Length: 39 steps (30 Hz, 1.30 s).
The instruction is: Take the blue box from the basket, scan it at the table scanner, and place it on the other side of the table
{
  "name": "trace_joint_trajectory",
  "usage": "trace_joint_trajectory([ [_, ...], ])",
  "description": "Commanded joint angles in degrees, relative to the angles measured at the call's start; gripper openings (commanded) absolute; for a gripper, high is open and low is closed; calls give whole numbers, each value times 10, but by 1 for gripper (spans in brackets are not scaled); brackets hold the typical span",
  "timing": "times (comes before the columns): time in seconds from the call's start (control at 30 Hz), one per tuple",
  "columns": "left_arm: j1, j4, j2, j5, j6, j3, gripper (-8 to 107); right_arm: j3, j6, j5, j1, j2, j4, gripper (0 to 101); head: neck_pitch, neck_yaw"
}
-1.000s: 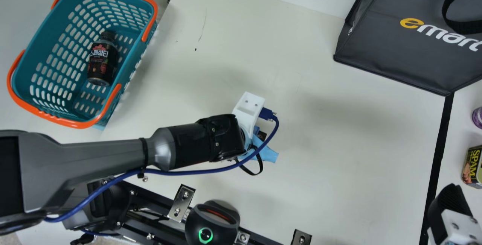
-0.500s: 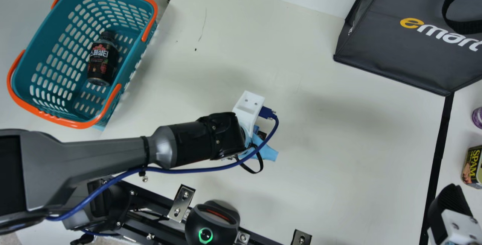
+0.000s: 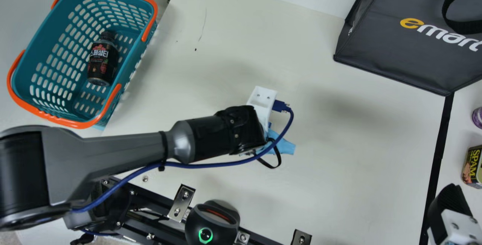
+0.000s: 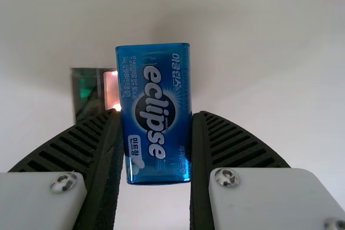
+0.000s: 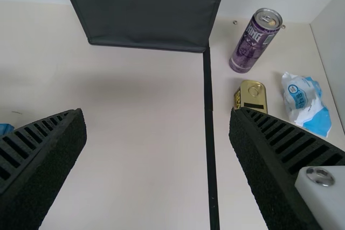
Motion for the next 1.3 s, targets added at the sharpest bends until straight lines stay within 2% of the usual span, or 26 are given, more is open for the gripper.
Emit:
trace_joint_trajectory([
  [0.0,-3,1,13,5,-14,-24,-8,0,0,0,0,0,0,95,-17,1],
  [0.27,-16,5,69,15,-74,-89,-8,0,0,0,0,0,0,95,-17,1],
  [0.6,-23,-14,124,18,-146,-138,-8,0,0,0,0,0,0,95,-17,1],
  [0.9,-33,-20,144,19,-186,-156,22,0,0,0,0,0,0,95,-17,1],
  [1.27,-40,-10,136,14,-208,-152,59,0,0,-1,0,0,0,95,-17,1],
])
